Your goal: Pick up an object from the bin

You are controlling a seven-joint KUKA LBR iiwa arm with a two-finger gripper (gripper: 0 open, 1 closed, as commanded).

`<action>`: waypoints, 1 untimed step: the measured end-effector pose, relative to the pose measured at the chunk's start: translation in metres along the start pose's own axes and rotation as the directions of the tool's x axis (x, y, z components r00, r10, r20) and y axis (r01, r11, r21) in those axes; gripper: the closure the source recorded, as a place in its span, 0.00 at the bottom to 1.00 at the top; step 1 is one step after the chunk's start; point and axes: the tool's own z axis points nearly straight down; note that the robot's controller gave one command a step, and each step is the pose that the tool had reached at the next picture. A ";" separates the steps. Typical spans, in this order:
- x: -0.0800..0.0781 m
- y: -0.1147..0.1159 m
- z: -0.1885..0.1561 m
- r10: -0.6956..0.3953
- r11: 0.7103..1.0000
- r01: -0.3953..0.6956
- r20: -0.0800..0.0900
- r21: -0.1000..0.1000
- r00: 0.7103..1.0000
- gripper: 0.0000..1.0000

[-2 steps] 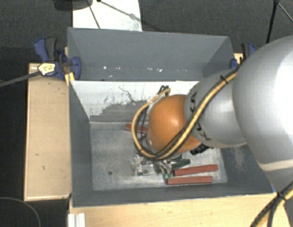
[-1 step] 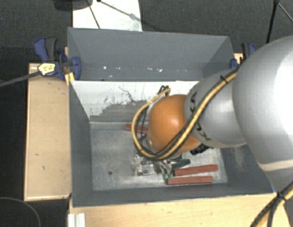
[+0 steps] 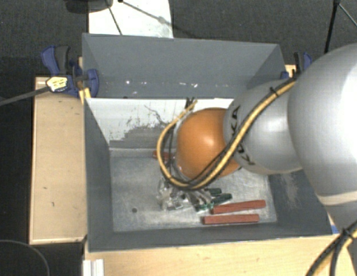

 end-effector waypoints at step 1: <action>-0.029 -0.049 -0.112 0.293 0.956 -0.293 0.000 -0.001 0.956 0.00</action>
Offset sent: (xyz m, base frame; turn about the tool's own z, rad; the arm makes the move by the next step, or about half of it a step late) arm 0.0000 0.0000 0.0000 0.0000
